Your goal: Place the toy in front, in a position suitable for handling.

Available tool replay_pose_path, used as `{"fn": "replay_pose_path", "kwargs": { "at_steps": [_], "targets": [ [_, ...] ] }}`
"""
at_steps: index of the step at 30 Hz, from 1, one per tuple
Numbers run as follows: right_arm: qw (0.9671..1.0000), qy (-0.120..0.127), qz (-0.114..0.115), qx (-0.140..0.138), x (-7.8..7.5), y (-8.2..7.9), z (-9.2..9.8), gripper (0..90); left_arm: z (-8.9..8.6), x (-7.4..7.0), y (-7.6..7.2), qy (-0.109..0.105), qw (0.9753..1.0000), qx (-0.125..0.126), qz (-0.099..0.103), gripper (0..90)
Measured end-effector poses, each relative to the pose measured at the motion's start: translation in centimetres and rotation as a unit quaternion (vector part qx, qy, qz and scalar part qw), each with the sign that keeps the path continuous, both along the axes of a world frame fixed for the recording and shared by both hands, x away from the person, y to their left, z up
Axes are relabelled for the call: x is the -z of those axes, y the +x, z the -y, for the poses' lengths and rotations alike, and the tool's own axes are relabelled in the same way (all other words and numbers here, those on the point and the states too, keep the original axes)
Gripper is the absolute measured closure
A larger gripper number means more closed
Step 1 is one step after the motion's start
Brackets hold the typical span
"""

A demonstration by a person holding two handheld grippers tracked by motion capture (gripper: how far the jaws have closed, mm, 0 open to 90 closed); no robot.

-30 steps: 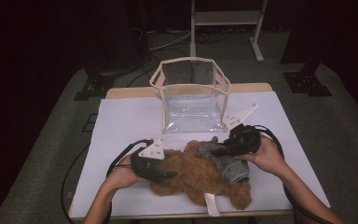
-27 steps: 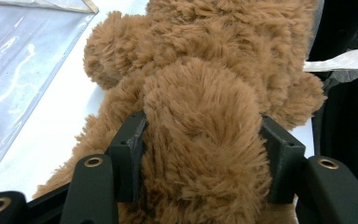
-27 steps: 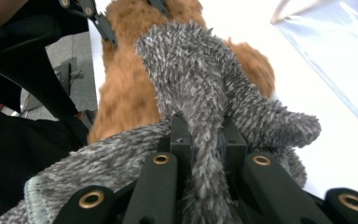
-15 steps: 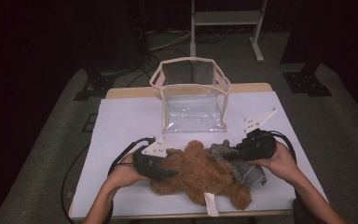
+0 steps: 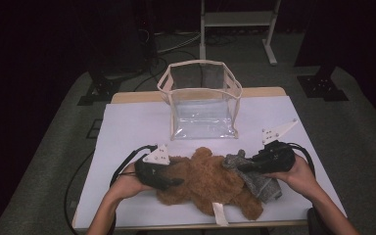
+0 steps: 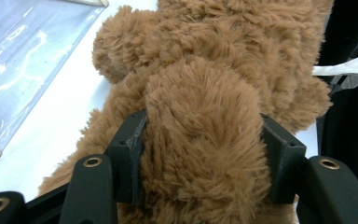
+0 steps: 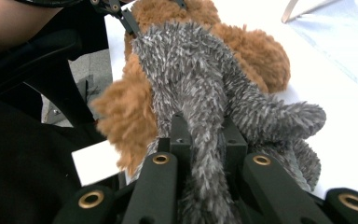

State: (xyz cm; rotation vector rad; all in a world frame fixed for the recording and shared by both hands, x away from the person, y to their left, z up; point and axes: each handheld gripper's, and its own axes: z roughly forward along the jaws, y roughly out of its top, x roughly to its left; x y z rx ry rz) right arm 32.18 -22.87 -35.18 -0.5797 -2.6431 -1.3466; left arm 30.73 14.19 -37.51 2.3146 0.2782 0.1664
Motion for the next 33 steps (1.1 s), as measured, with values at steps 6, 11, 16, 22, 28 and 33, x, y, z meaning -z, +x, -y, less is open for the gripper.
{"fn": "replay_pose_path", "kwargs": {
  "at_steps": [6, 11, 16, 22, 28, 33],
  "targets": [
    [0.9997, -0.015, 0.012, -0.014, -1.2, 0.5, -1.6, 79.5, 0.7, -0.2, -0.2, 0.008, 0.9999, 0.01, 0.01, 42.2],
    [0.9987, -0.031, 0.01, -0.039, -1.9, 1.8, -4.8, 79.5, 0.6, -0.2, -0.4, 0.006, 0.9998, 0.012, 0.014, 42.1],
    [0.9961, -0.055, 0.008, -0.069, -2.0, 2.7, -8.6, 79.4, 0.9, -0.2, -0.7, 0.009, 0.9996, 0.019, 0.018, 41.5],
    [0.994, -0.071, 0.017, -0.081, -1.4, 3.3, -10.5, 79.4, 0.8, -0.1, -1.0, 0.01, 0.9996, 0.02, 0.018, 41.4],
    [0.9973, -0.056, 0.011, -0.046, -1.3, 3.0, -7.1, 79.3, 0.3, -0.1, -1.1, 0.01, 0.9997, 0.02, 0.013, 41.7],
    [0.9989, -0.044, 0.006, -0.018, -1.0, 2.6, -4.4, 79.3, 0.3, -0.2, -1.1, 0.012, 0.9997, 0.019, 0.01, 40.1]
  ]
}}
